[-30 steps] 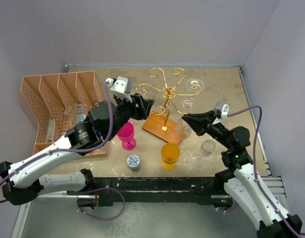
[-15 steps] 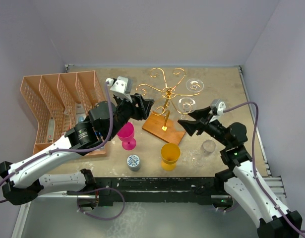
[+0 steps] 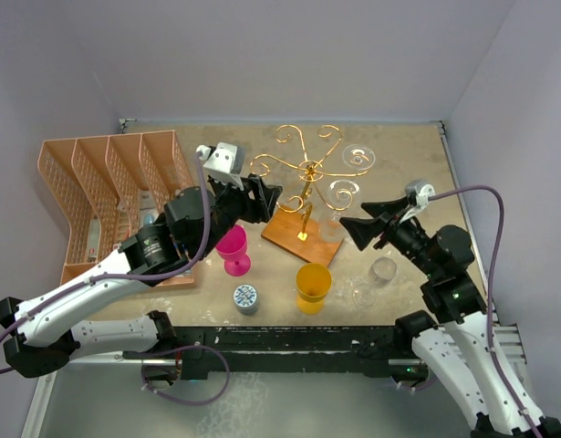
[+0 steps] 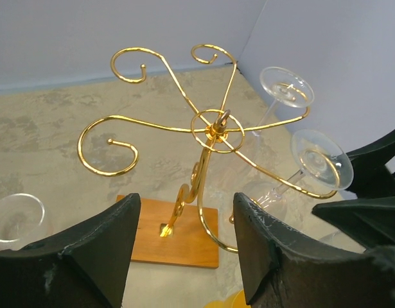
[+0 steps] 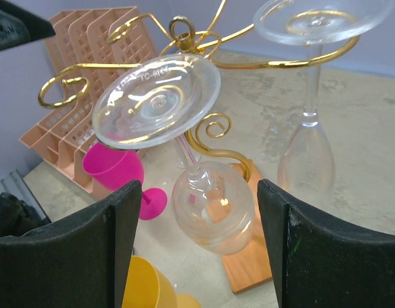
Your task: Place the wine glass upside down on the wine glass rack
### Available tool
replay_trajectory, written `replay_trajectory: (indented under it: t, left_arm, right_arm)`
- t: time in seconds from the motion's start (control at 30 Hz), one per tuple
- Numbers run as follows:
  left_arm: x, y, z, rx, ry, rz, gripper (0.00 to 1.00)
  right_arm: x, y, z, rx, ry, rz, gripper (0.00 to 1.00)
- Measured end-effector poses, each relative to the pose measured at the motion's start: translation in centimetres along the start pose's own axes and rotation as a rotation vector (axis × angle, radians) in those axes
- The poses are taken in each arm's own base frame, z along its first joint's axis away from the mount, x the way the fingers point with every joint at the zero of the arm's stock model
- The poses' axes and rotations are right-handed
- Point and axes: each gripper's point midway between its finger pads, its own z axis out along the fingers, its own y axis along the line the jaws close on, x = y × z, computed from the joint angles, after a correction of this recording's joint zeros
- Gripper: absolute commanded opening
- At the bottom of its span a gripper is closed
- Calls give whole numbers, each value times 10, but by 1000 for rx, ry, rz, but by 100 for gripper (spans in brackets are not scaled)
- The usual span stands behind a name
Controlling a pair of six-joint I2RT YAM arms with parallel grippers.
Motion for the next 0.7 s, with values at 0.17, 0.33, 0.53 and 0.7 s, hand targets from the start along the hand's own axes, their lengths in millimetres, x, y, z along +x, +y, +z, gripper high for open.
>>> replay_trajectory:
  t: [0.17, 0.33, 0.53, 0.7]
  left_arm:
    - [9, 13, -7, -44, 42, 25, 58]
    - [16, 38, -30, -134, 85, 12, 53]
    - [40, 73, -58, -259, 134, -47, 50]
    - [86, 86, -58, -329, 231, -66, 52]
  right_arm:
    - [-17, -4, -11, 80, -14, 16, 74]
    - [-43, -11, -22, 182, -56, 47, 73]
    - [-78, -8, -32, 234, -122, 62, 73]
    - [-113, 4, -32, 208, -178, 46, 73]
